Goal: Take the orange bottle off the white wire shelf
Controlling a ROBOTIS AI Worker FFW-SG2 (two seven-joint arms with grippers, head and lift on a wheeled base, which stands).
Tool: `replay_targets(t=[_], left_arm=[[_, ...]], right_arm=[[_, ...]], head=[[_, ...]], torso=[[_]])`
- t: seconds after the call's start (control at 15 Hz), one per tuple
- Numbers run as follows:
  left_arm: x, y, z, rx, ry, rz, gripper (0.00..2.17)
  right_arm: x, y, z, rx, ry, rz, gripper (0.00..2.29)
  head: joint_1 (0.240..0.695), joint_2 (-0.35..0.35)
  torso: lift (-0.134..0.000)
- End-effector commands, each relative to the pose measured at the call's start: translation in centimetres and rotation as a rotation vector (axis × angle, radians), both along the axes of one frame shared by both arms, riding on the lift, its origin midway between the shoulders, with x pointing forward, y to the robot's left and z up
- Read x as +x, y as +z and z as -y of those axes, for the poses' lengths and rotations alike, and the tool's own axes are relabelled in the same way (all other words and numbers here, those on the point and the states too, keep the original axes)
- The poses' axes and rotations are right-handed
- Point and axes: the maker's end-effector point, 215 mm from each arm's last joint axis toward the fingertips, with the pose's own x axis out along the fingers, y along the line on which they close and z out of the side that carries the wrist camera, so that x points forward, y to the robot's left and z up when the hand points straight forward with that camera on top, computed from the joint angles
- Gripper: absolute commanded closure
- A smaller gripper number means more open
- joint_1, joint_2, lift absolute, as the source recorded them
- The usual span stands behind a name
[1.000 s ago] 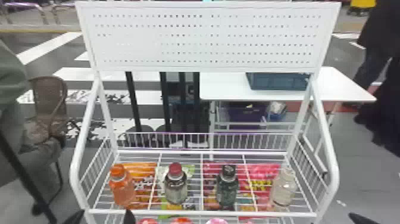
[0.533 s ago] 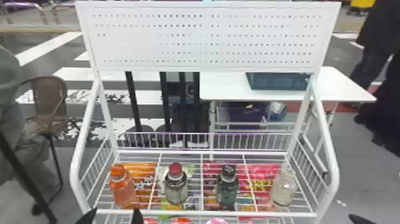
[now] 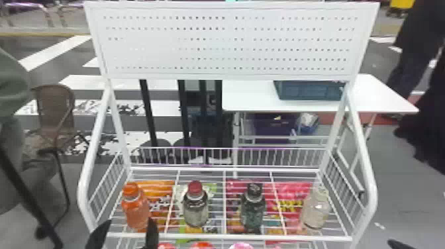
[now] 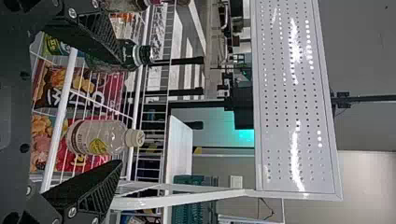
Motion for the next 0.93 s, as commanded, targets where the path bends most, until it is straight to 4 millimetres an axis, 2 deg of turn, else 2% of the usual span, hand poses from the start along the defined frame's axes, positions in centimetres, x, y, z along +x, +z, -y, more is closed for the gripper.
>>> replay_targets(t=[0.0, 0.27, 0.6, 0.8, 0.87], left_arm=[[0.9, -0.9, -0.3, -0.002, 0.006, -0.013, 0.09], [2.7, -1.0, -0.1, -0.007, 0.001, -0.005, 0.09], [6.6, -1.0, -0.8, -0.001, 0.009, -0.005, 0.09], [7.4, -1.2, -1.5, 0.0, 0.017, -0.009, 0.09], [7.4, -1.2, -1.6, 0.002, 0.019, -0.009, 0.15]], right_arm=[[-0.1, 0.0, -0.1, -0.003, 0.002, 0.0, 0.14], [0.0, 0.1, -0.1, -0.007, 0.003, 0.003, 0.14], [-0.1, -0.3, 0.2, -0.016, 0.0, -0.007, 0.14], [-0.1, -0.6, 0.4, -0.016, -0.003, -0.013, 0.14], [0.0, -0.6, 0.4, -0.016, -0.004, -0.011, 0.14]], head=[[0.499, 0.0], [0.499, 0.0], [0.499, 0.0], [0.499, 0.0], [0.499, 0.0]], torso=[[0.0], [0.0], [0.0], [0.0], [0.0]])
